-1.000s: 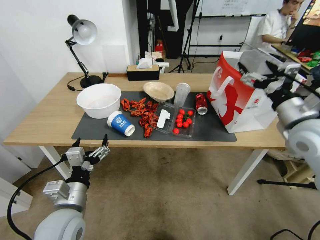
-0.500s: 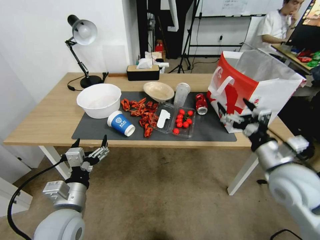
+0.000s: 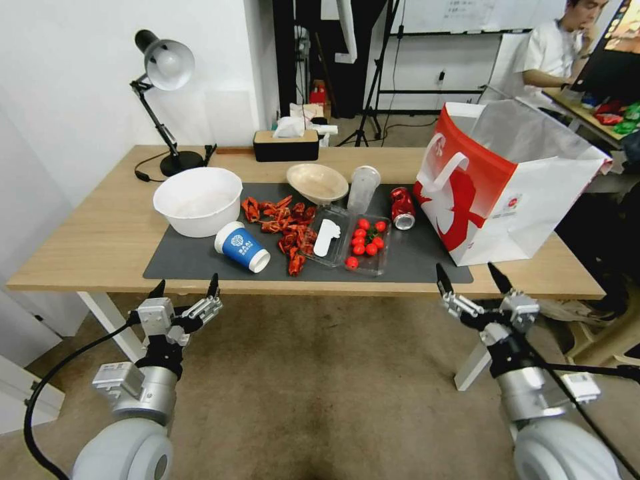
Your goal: Pick up the trash from the table and place it into the takeout bag.
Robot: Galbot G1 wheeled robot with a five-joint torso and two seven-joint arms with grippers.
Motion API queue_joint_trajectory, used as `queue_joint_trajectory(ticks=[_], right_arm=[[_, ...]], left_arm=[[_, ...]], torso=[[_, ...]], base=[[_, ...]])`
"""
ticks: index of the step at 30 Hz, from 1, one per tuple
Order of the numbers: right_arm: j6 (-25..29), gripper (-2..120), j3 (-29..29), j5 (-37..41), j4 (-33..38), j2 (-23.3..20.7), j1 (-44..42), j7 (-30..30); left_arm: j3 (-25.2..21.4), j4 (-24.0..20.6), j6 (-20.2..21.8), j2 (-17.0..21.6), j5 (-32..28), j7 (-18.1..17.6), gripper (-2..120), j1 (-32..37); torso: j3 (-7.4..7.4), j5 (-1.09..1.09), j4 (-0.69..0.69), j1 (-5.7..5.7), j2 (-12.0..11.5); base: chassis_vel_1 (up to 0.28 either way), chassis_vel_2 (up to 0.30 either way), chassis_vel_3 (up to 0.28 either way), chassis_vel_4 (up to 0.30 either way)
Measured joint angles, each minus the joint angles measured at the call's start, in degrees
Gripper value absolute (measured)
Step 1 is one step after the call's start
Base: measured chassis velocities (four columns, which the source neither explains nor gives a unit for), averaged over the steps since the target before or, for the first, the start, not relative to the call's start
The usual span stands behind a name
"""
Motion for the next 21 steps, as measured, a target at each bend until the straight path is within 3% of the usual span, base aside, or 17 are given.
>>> queue_joint_trajectory(ticks=[21], right_arm=[[0.4, 100, -0.6, -1.0, -3.9, 1.0, 0.3, -0.2]], left_arm=[[0.2, 1.0, -0.6, 1.0, -0.2, 0.0, 100, -0.1]], torso=[[0.01, 0.00, 0.00, 0.00, 0.0]], base=[[0.000, 0.000, 0.000, 0.000]])
